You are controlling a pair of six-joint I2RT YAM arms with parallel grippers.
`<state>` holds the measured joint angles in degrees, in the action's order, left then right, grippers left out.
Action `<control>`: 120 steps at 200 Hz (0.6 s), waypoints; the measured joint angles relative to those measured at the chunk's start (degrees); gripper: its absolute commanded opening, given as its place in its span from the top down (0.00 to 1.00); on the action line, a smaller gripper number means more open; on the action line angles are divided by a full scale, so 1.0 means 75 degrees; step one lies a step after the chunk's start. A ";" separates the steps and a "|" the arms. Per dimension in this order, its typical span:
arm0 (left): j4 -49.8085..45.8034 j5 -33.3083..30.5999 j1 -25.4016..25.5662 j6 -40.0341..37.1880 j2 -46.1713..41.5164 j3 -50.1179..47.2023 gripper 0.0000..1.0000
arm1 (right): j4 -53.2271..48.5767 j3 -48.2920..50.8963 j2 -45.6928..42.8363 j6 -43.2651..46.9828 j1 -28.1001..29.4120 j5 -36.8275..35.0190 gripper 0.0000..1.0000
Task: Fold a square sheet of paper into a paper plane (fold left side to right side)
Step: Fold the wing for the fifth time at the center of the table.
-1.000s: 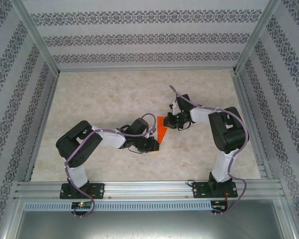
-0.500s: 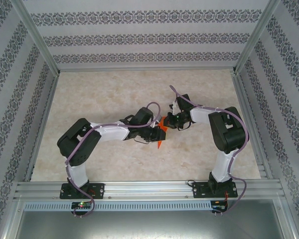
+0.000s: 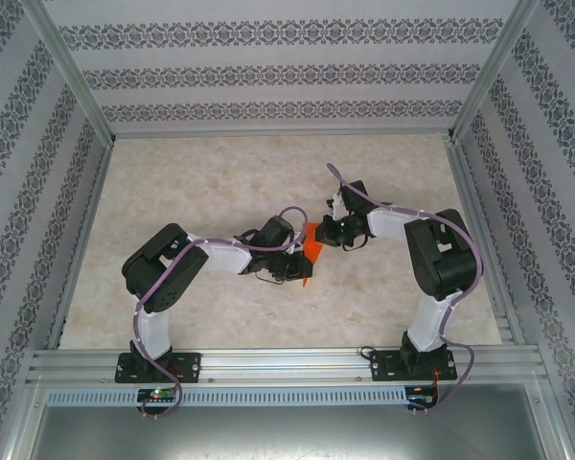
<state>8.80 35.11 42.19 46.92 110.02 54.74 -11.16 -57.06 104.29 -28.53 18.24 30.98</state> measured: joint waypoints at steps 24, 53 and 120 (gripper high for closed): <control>0.0140 0.0079 -0.0035 0.0050 0.0000 -0.0064 0.84 | -0.0017 0.0184 -0.0851 -0.0003 0.0003 -0.0076 1.00; 0.0143 0.0087 -0.0038 0.0064 0.0000 -0.0067 0.85 | 0.0309 0.0740 -0.1728 -0.0166 0.0230 -0.0079 1.00; 0.0140 0.0085 -0.0038 0.0061 0.0000 -0.0067 0.85 | 0.1236 0.1664 -0.1288 -0.0965 0.1052 -0.0149 1.00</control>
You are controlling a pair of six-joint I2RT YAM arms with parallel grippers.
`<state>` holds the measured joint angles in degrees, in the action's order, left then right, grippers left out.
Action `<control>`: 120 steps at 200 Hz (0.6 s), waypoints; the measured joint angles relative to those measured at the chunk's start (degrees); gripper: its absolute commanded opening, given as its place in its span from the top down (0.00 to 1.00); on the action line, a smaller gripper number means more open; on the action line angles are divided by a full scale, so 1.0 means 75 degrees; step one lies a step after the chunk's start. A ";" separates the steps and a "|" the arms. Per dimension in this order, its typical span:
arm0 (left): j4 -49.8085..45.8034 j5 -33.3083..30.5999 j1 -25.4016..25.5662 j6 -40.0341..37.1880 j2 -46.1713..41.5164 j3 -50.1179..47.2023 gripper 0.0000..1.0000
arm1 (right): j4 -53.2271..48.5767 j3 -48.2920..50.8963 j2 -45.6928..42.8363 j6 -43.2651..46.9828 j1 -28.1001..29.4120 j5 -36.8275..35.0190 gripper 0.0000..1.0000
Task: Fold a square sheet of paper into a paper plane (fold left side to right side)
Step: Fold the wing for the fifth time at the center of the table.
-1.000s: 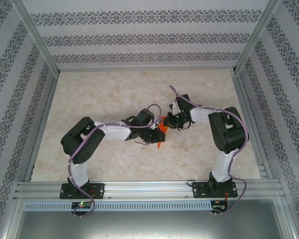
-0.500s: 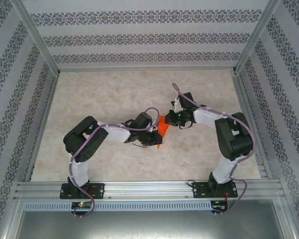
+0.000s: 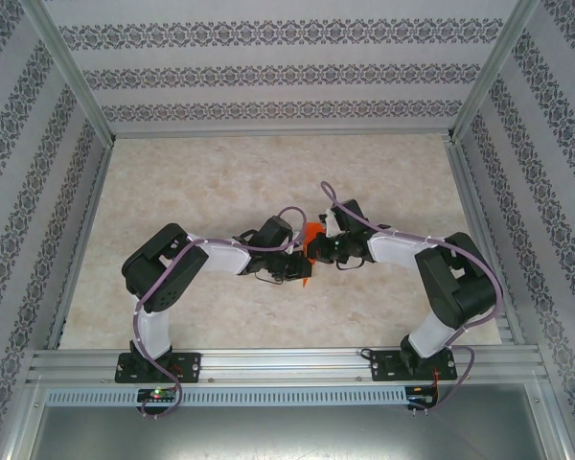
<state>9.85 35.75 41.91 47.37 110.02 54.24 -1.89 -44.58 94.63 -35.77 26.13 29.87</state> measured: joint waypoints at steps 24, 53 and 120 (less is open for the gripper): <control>0.0000 0.0000 0.0000 0.0000 0.0000 0.0000 0.85 | 0.0236 0.0067 0.0195 -0.0149 0.0003 -0.0047 1.00; 0.0000 -0.0003 0.0000 0.0000 0.0000 0.0000 0.85 | 0.0420 0.0204 0.0373 -0.0265 0.0003 -0.0067 1.00; -0.0032 -0.0023 0.0003 0.0000 0.0006 0.0015 0.85 | 0.0425 0.0087 0.0592 -0.0029 0.0000 -0.0070 1.00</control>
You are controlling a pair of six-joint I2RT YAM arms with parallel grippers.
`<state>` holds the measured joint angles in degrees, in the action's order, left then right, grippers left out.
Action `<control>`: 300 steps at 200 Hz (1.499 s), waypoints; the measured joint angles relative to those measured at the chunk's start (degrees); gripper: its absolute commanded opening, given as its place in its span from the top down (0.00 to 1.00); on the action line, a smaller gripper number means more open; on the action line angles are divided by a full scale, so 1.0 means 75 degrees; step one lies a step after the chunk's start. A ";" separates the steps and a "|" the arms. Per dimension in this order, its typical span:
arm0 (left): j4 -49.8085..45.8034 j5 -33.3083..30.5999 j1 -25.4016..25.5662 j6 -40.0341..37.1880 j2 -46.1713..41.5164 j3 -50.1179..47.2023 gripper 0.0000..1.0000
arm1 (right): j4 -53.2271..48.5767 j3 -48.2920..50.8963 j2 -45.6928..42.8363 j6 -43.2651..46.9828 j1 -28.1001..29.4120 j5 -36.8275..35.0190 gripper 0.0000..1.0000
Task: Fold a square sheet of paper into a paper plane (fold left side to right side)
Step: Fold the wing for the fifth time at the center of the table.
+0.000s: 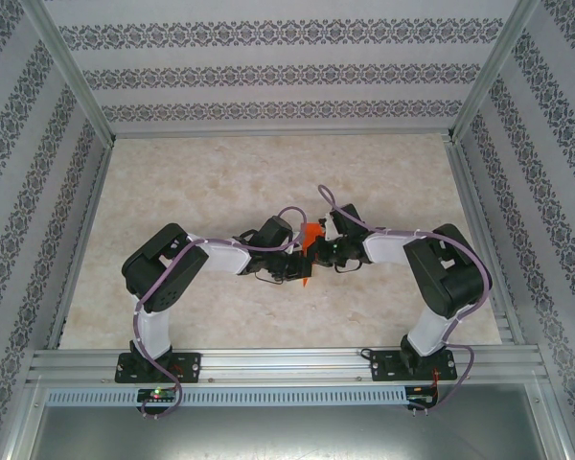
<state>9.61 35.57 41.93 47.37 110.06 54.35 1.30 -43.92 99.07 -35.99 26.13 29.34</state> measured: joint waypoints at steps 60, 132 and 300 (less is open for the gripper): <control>-0.0050 0.0006 -0.0003 0.0003 0.0029 0.0047 0.85 | -0.0440 -0.0262 0.0073 0.0460 -0.0227 0.0003 1.00; -0.0166 0.0038 -0.0006 0.0006 0.0070 0.0128 0.86 | -0.0667 -0.0650 0.0356 0.0764 -0.0799 0.0105 1.00; -0.0029 0.0178 0.0015 -0.0093 -0.0052 0.0146 0.63 | -0.1131 -0.1419 0.0175 0.1160 -0.2352 -0.0749 0.78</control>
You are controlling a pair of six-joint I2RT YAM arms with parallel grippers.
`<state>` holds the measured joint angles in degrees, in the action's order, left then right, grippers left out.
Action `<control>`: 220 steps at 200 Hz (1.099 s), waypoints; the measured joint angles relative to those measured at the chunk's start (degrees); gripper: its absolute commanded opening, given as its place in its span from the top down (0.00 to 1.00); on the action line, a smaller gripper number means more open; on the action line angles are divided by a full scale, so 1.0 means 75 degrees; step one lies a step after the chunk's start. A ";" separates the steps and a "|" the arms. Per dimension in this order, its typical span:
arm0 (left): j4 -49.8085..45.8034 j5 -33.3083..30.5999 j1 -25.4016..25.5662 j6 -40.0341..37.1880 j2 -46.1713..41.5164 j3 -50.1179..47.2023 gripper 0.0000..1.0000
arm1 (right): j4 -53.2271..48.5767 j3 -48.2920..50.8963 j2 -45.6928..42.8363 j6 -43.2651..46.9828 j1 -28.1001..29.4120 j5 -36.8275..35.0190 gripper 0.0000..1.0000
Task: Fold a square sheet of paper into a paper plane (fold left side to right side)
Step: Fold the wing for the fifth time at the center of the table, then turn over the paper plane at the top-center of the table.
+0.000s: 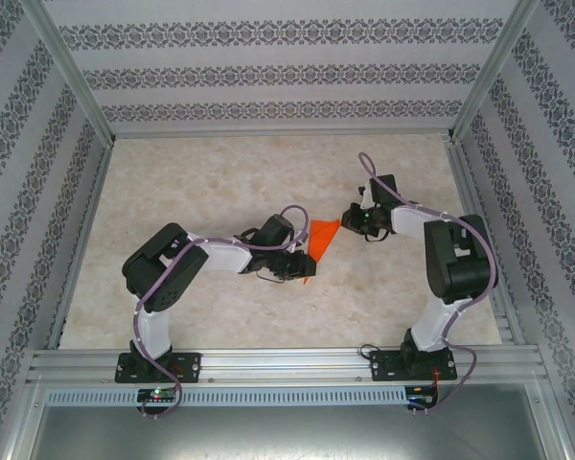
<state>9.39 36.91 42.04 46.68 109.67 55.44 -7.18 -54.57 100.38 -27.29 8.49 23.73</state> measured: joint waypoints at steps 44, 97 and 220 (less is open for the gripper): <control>-0.0624 -0.0522 -0.0041 -0.0603 -0.1300 -0.0032 0.41 | -0.0216 0.0583 -0.2049 -0.0181 0.0192 -0.0609 0.54; -0.0953 -0.2372 -0.0417 -0.1253 -0.3561 -0.0108 0.29 | -0.0801 0.0842 -0.2597 -0.0883 0.2119 -0.1973 0.42; -0.1577 -0.4013 -0.0466 -0.1288 -0.3789 -0.0676 0.28 | -0.1259 0.0507 -0.1093 -0.1518 0.3538 -0.3856 0.79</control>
<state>-2.44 6.81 38.54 37.01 81.25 50.37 -16.62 -50.76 92.18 -38.68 35.03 -5.19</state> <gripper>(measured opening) 0.715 0.273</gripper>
